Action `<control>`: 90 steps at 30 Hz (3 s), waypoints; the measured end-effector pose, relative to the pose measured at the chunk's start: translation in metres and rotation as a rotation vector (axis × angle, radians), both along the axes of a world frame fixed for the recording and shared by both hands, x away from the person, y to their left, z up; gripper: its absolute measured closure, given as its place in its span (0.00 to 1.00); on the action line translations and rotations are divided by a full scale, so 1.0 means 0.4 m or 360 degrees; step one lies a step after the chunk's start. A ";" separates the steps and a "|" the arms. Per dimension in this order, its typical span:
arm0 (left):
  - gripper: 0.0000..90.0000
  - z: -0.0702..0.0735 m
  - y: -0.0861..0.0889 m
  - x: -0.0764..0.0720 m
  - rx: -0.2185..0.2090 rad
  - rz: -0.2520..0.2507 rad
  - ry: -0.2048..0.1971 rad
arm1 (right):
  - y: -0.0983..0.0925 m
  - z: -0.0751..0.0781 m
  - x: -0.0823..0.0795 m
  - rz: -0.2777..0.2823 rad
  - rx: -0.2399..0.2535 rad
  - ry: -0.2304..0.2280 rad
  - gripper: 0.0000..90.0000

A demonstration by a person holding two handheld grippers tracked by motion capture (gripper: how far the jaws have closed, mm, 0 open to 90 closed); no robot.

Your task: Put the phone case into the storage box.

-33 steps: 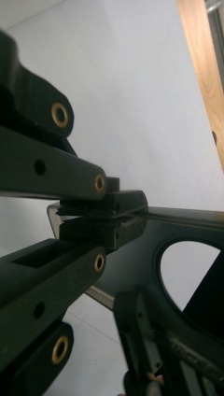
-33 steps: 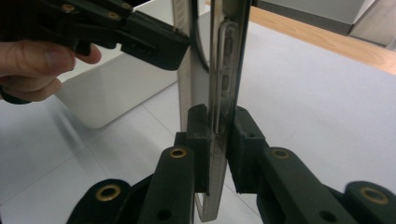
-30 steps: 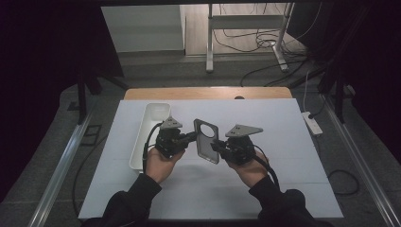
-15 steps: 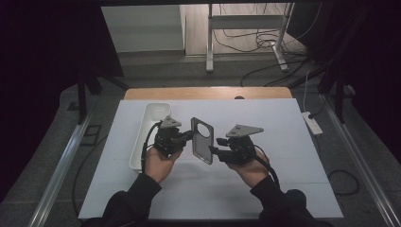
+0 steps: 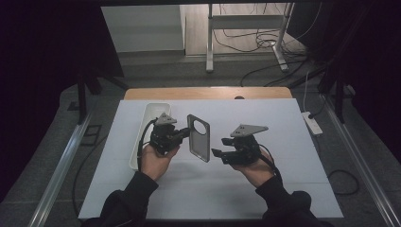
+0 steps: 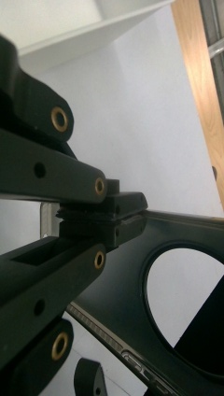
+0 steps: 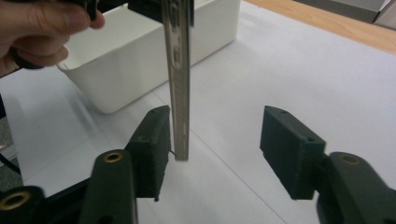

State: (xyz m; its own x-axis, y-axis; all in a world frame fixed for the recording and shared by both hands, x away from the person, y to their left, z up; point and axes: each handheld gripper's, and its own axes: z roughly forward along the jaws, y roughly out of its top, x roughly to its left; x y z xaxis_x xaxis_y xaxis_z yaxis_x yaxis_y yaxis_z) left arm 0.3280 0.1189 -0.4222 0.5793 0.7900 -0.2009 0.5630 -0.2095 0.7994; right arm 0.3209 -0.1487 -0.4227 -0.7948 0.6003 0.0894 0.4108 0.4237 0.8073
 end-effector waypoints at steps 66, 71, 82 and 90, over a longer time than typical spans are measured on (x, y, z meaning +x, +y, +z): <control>0.99 0.128 0.189 0.049 0.0062 0.0222 0.0055 | -0.204 -0.020 -0.067 -0.0151 -0.0145 0.0056 0.04; 0.99 0.132 0.211 0.051 0.0056 0.0252 0.0051 | -0.228 -0.023 -0.077 -0.0186 -0.0138 0.0054 0.03; 0.99 0.138 0.245 0.059 0.0060 0.0311 0.0050 | -0.285 -0.033 -0.107 -0.0260 -0.0139 0.0058 0.02; 0.99 0.138 0.267 0.068 0.0062 0.0358 0.0044 | -0.325 -0.040 -0.135 -0.0304 -0.0144 0.0033 0.02</control>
State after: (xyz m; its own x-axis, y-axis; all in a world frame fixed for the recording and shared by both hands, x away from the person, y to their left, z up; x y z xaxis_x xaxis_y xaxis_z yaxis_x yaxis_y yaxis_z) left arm 0.3550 0.2256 -0.3672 0.3824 0.9061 -0.1810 0.6208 -0.1069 0.7766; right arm 0.2670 -0.2788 -0.4389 -0.6645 0.7460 0.0434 0.5065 0.4069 0.7602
